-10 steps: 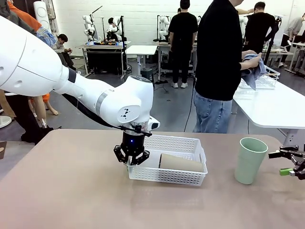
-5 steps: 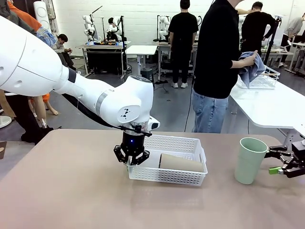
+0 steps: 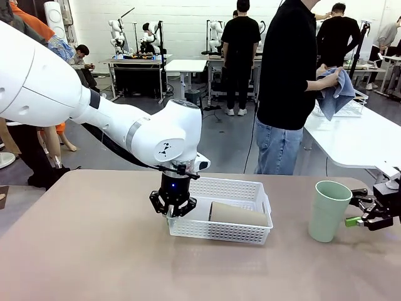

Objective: Clean and organize the cups into the basket.
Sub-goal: Pick up the Reusable plastic cup from the right side of the table and stack it inside the Organizing basket in the center of the table.

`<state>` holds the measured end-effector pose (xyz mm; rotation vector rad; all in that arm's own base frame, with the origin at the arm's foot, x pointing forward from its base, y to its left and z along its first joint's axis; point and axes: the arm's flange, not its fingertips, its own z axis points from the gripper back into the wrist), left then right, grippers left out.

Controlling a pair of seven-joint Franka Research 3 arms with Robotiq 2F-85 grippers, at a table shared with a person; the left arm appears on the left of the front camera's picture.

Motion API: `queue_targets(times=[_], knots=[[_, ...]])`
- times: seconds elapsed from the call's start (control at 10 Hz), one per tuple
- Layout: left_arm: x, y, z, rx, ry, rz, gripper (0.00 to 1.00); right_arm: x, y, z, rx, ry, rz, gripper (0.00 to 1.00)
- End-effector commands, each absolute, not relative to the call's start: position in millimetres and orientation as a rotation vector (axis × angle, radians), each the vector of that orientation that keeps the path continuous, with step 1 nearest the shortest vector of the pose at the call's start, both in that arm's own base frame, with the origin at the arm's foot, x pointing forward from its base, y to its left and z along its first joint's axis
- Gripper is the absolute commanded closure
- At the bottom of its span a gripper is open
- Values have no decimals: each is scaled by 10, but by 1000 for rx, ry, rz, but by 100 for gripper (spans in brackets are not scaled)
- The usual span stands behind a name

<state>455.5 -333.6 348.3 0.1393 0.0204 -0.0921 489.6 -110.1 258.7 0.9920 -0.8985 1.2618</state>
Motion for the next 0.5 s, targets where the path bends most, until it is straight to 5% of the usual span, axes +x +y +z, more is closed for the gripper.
queue_targets(times=[0.0,0.4], knots=[[4524,-3343,3426,149,29,-101,100,4970,-1029,2570,1024,-896,1263,0],[4524,-3343,3426,149,29,-101,100,5021,-918,2573,1029,-904,1294,0]])
